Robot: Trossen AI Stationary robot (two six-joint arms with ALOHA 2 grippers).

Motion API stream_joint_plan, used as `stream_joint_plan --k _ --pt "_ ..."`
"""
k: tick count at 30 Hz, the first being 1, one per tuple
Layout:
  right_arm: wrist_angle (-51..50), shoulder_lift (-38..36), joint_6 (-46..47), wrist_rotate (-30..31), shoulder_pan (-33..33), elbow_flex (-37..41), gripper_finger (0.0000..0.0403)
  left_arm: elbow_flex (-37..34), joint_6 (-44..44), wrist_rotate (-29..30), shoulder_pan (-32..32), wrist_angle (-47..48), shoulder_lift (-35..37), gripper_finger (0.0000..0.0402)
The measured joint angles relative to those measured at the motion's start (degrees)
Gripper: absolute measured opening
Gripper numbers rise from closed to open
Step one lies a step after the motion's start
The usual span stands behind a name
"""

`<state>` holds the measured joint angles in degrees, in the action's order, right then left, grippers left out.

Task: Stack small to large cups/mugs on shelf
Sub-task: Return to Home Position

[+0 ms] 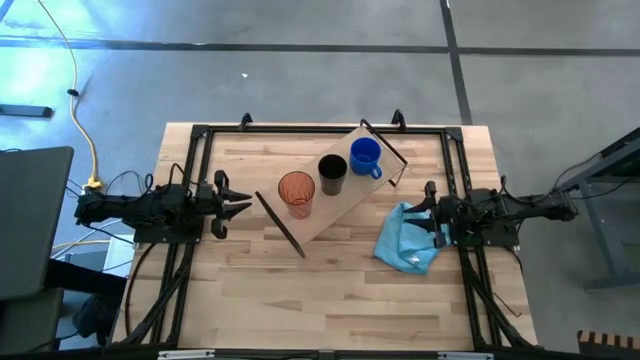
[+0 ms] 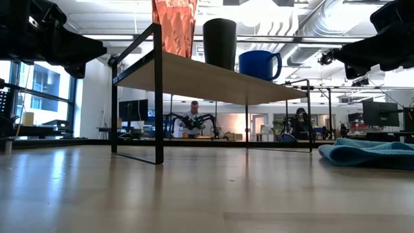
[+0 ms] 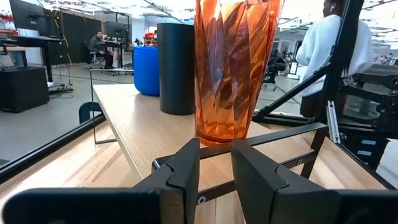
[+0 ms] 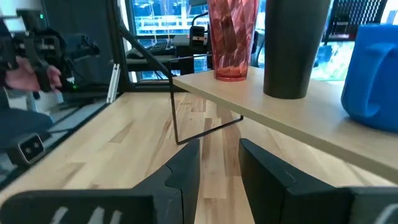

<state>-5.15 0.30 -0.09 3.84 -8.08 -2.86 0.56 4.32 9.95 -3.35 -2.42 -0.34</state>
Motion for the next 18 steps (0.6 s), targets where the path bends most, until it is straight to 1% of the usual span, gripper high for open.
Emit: stream_joint_plan --k 7,18 --pt "0.0 0.0 6.5 0.0 0.0 0.0 0.0103 0.0 0.0 0.0 0.0 0.0 0.0 0.0083" --pt "0.0 0.0 6.7 0.0 0.0 0.0 0.0103 0.0 0.1 0.0 0.0 0.0 0.0 0.0083"
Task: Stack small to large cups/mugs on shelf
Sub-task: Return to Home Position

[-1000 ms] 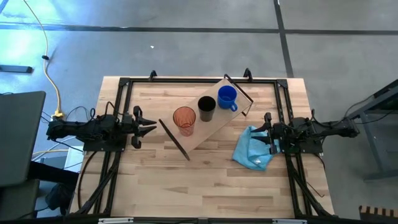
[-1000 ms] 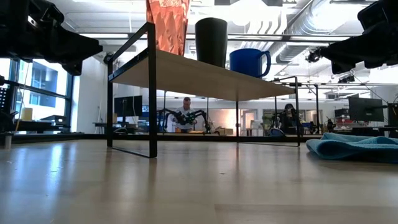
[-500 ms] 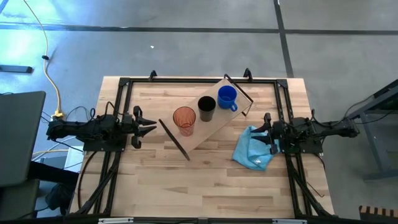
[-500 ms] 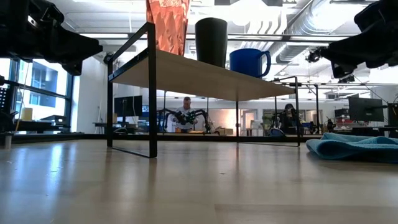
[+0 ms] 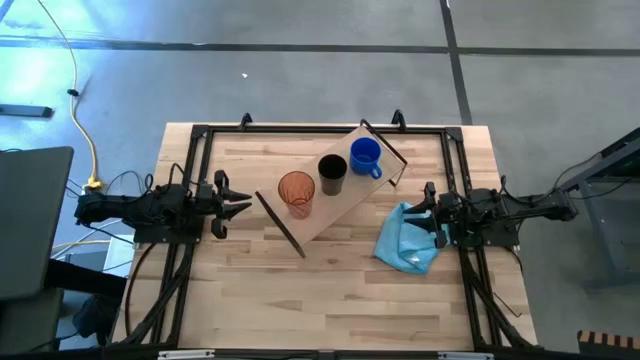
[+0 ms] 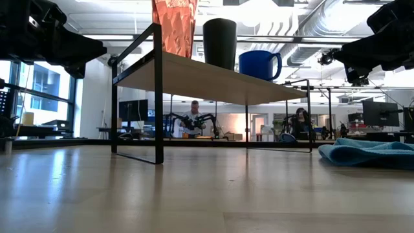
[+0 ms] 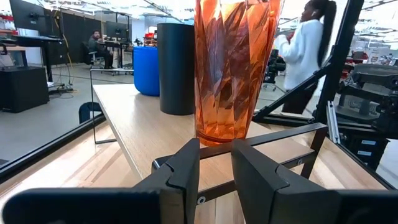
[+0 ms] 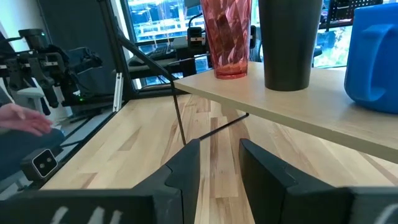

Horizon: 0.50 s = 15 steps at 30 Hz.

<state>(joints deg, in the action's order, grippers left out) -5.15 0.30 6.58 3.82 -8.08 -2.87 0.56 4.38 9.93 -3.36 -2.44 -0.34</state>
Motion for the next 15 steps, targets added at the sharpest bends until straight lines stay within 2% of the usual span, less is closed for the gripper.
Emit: stream_joint_plan --k 8,15 --pt "0.0 0.0 -0.1 0.0 0.0 0.0 0.0103 0.0 0.0 0.0 0.0 0.0 0.0 0.0083" --pt "0.0 0.0 -6.2 0.0 0.0 0.0 0.0103 0.0 0.0 0.0 0.0 0.0 0.0 0.0083"
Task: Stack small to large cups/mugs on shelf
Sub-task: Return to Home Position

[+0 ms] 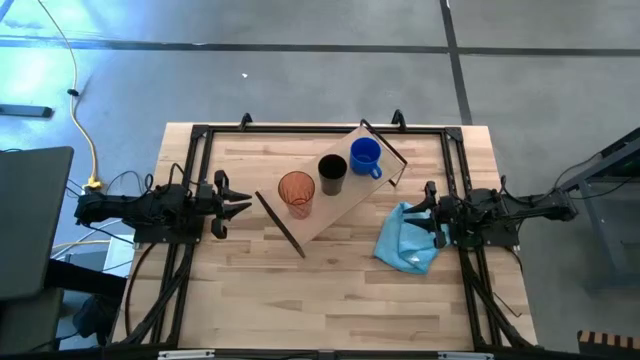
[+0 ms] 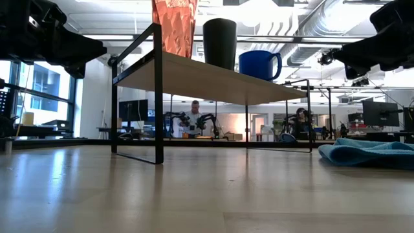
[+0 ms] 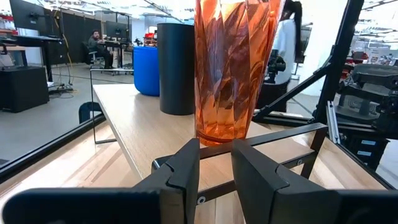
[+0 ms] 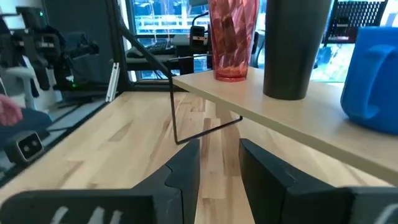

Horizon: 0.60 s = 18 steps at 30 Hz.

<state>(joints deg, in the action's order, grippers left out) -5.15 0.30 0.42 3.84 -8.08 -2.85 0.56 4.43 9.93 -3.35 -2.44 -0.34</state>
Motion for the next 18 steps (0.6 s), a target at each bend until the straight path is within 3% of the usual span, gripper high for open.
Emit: stream_joint_plan --k 8,18 --pt "0.0 0.0 -6.4 0.0 0.0 0.0 0.0103 0.0 0.0 0.0 0.0 0.0 0.0 0.0083" --pt "0.0 0.0 -6.6 0.0 0.0 0.0 0.0103 0.0 0.0 0.0 0.0 0.0 0.0 0.0083"
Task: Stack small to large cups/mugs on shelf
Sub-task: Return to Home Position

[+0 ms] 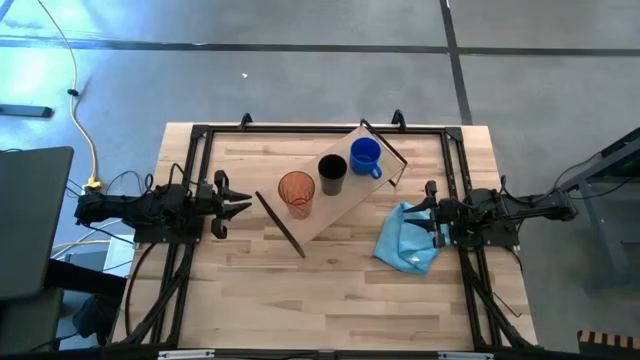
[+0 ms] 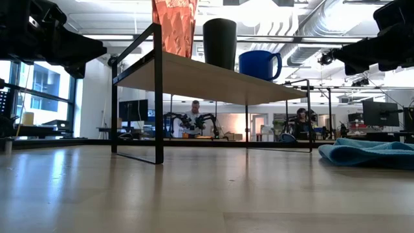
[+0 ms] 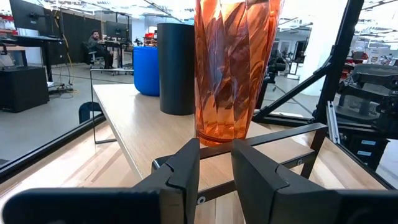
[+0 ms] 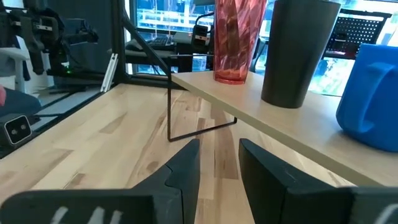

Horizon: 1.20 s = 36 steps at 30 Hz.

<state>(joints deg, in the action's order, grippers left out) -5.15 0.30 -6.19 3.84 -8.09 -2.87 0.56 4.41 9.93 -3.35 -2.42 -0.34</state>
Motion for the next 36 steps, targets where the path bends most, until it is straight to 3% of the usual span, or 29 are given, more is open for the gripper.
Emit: stream_joint_plan --k 10,36 --pt "0.0 0.0 6.3 0.0 0.0 0.0 0.0103 0.0 0.0 0.0 0.0 0.0 0.0 0.0083" --pt "0.0 0.0 6.2 0.0 0.0 0.0 0.0103 0.0 0.0 0.0 0.0 0.0 0.0 0.0083"
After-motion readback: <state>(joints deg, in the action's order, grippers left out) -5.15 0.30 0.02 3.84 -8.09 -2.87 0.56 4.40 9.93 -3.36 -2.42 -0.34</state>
